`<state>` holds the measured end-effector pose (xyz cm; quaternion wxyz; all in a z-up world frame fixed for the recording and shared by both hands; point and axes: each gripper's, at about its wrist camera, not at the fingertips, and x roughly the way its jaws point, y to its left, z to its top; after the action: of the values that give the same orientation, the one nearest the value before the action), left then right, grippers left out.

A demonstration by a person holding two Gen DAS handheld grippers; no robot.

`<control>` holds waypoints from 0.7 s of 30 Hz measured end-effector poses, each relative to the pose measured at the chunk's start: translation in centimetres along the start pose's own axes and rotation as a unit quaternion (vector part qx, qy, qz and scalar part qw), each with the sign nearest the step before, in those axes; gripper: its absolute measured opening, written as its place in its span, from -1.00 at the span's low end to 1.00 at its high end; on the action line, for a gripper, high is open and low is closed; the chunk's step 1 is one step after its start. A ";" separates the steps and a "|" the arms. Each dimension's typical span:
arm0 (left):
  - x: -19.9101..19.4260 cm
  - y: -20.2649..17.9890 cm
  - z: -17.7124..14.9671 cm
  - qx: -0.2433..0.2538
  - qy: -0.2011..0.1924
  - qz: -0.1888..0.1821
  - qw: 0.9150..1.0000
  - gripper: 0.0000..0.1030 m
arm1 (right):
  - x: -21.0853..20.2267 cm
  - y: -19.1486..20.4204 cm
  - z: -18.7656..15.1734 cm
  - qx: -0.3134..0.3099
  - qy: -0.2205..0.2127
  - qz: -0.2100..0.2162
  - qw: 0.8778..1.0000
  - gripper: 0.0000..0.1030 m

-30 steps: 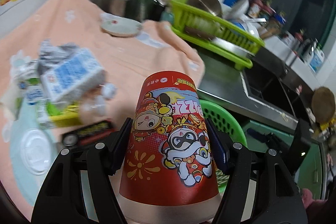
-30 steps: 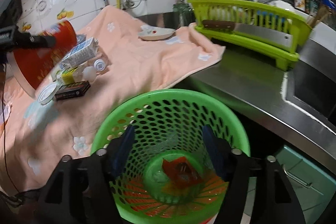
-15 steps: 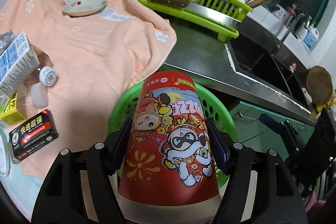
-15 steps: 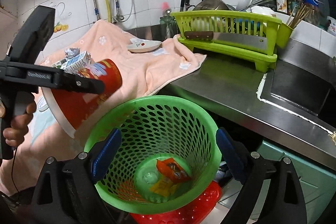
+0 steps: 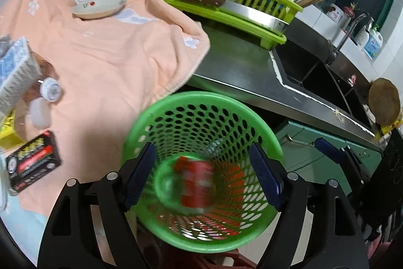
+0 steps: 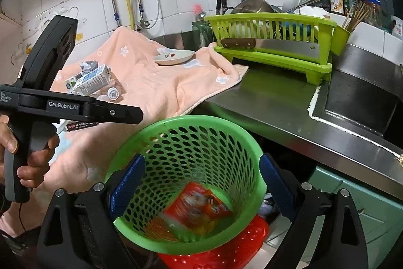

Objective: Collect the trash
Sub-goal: 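Lower the red paper cup into the green basket and release it with left tool, then grasp the black glue box with right tool while left tool grasps white lid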

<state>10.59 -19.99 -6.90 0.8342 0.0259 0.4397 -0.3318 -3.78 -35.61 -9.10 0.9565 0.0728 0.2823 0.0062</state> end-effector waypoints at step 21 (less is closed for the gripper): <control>-11.4 13.7 -2.5 -0.103 -0.052 0.137 0.984 0.48 | 6.7 11.5 4.4 -0.133 0.060 0.172 0.974 0.73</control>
<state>12.26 -2.42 -3.26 0.8919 -0.0179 0.4195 -0.1680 4.55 -24.47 -7.36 0.9237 -0.0081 0.3187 0.2124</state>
